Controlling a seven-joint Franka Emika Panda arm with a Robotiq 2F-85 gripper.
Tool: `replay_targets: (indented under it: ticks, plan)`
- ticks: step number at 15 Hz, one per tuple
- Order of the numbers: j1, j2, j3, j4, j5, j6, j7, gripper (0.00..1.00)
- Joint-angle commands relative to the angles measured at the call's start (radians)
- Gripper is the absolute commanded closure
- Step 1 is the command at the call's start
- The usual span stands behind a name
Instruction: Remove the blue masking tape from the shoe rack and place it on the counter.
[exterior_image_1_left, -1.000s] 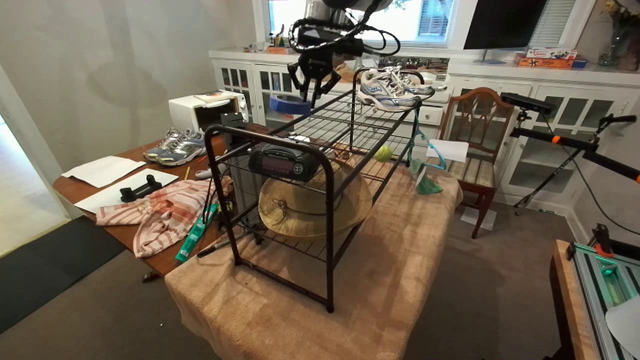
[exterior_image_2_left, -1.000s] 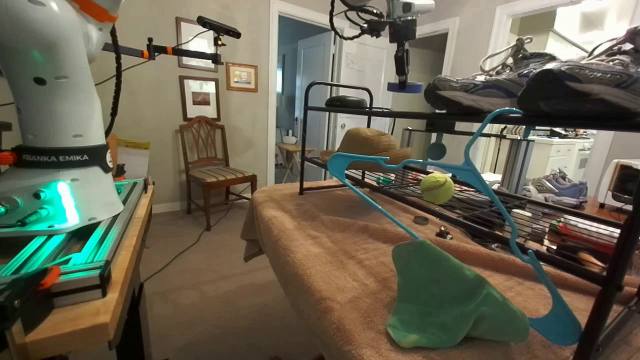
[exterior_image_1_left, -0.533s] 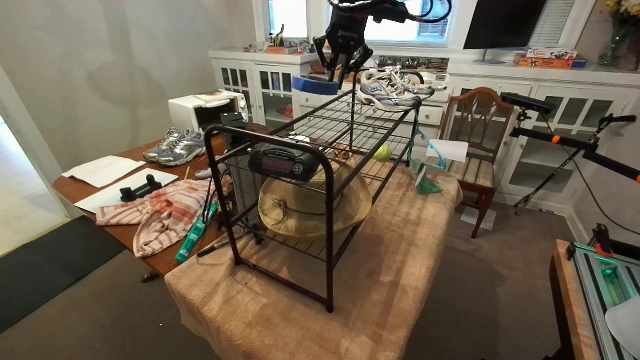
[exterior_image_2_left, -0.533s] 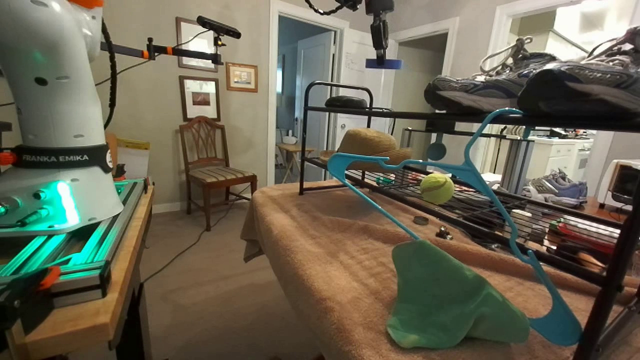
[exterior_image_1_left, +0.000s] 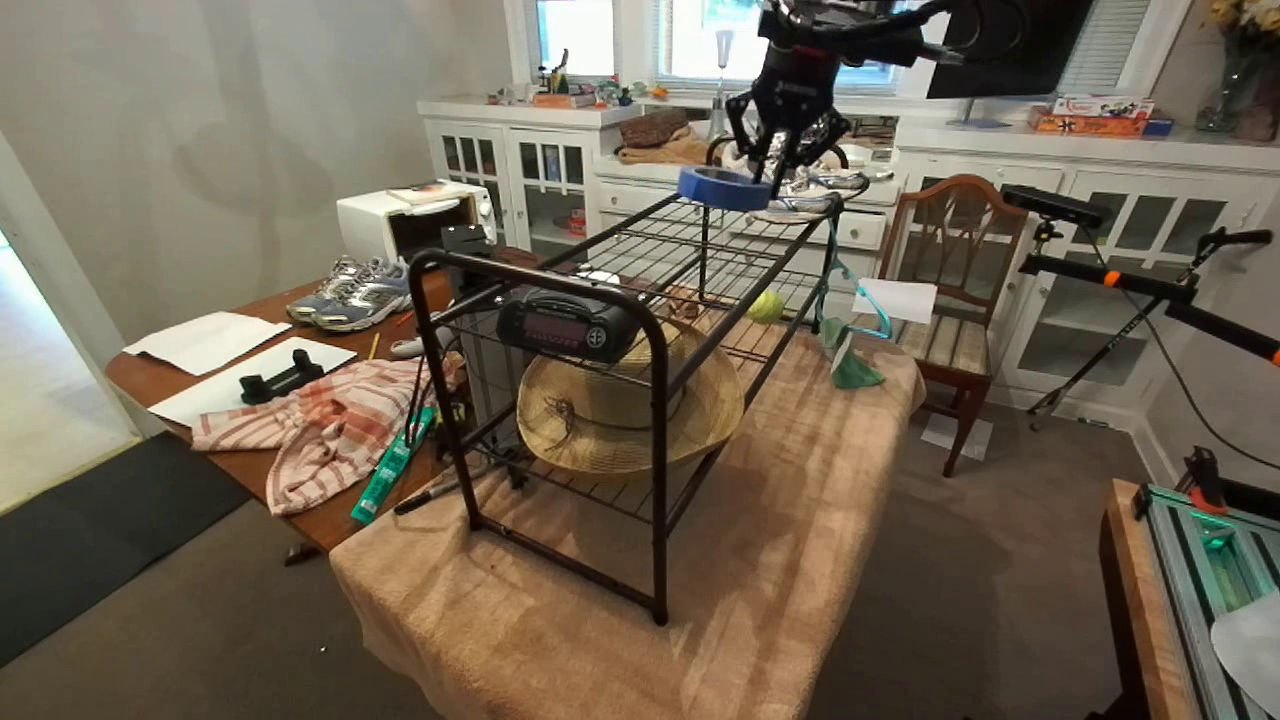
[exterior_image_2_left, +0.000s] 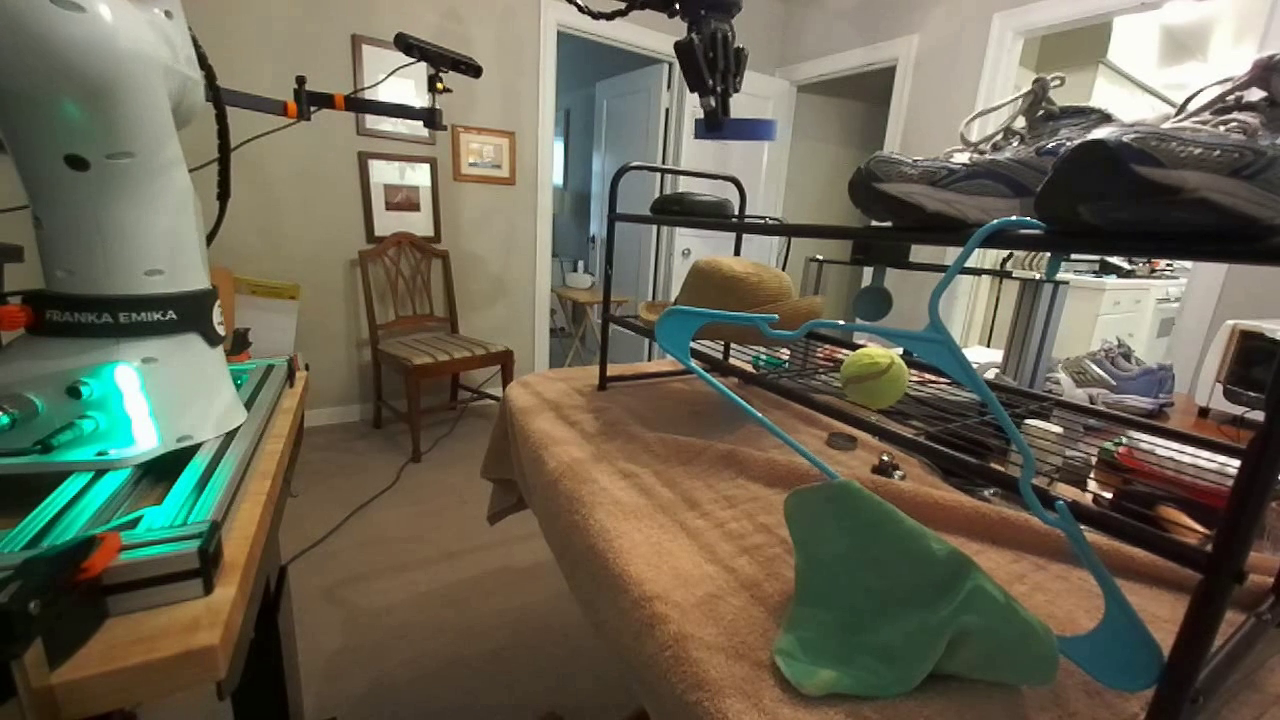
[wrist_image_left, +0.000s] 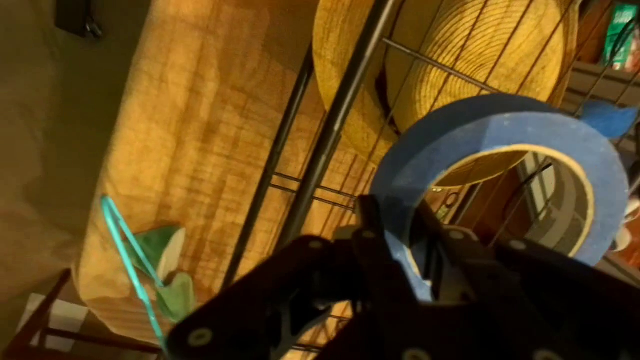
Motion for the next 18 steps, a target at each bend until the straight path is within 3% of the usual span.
replay_targets:
  ticks: [1,5,8,11,15,18]
  plan:
    - [-0.064,-0.167,0.005,-0.251,-0.009,0.084,0.149,0.95]
    - [-0.173,-0.299,-0.013,-0.487,-0.016,0.127,0.261,0.95]
    - [-0.252,-0.344,-0.035,-0.581,0.007,0.150,0.315,0.95]
    - [-0.315,-0.312,-0.039,-0.627,0.003,0.300,0.378,0.95]
    - [-0.306,-0.185,-0.005,-0.595,-0.021,0.438,0.347,0.95]
    - [-0.269,-0.106,0.016,-0.552,-0.026,0.428,0.291,0.95]
